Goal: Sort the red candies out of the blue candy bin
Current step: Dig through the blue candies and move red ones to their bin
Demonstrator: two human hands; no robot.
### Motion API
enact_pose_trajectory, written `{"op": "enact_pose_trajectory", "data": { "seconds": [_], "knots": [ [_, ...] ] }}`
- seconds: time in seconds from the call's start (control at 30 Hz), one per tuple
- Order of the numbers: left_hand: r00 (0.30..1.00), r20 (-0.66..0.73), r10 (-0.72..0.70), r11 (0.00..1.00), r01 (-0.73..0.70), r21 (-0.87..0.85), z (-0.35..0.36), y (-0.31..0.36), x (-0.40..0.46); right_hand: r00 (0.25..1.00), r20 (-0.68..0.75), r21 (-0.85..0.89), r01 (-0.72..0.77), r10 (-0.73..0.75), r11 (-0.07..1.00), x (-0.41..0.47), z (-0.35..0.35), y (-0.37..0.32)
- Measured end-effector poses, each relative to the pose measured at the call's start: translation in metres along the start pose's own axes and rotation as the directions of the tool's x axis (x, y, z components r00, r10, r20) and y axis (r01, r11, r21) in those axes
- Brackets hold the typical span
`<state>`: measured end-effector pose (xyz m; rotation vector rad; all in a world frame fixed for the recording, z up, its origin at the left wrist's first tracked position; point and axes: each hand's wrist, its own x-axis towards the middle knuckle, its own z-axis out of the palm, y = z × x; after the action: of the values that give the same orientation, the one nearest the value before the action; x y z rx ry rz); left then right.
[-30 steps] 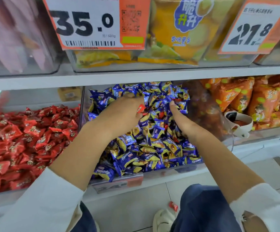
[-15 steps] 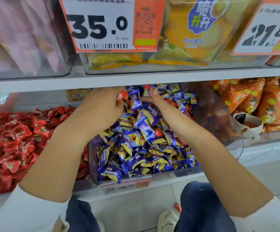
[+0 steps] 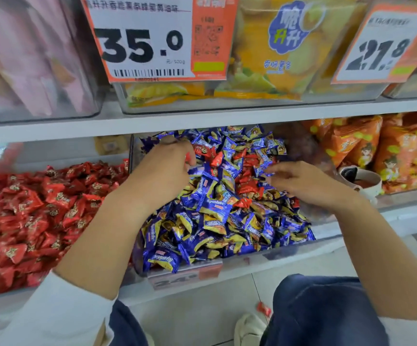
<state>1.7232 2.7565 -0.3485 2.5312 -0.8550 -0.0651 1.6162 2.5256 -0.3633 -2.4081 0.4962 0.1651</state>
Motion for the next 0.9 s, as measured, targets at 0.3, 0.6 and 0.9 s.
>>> {"op": "enact_pose_trajectory", "data": {
  "seconds": [0.3,0.6,0.9],
  "knots": [
    [0.998,0.06,0.031,0.997,-0.027,-0.068,0.014,0.017,0.002,0.987,0.152,-0.021,0.05,-0.046,0.999,0.015,0.031,-0.012],
    [0.988,-0.156,-0.002,0.999,0.009,0.048,0.017,0.018,0.015,0.996,0.014,-0.003,0.084,-0.084,0.996,0.019,0.048,-0.016],
    [0.994,-0.024,0.106,0.976,-0.099,0.196,0.018,0.021,0.029,0.997,-0.036,0.469,0.073,-0.064,0.88,0.017,0.031,-0.008]
  ]
}}
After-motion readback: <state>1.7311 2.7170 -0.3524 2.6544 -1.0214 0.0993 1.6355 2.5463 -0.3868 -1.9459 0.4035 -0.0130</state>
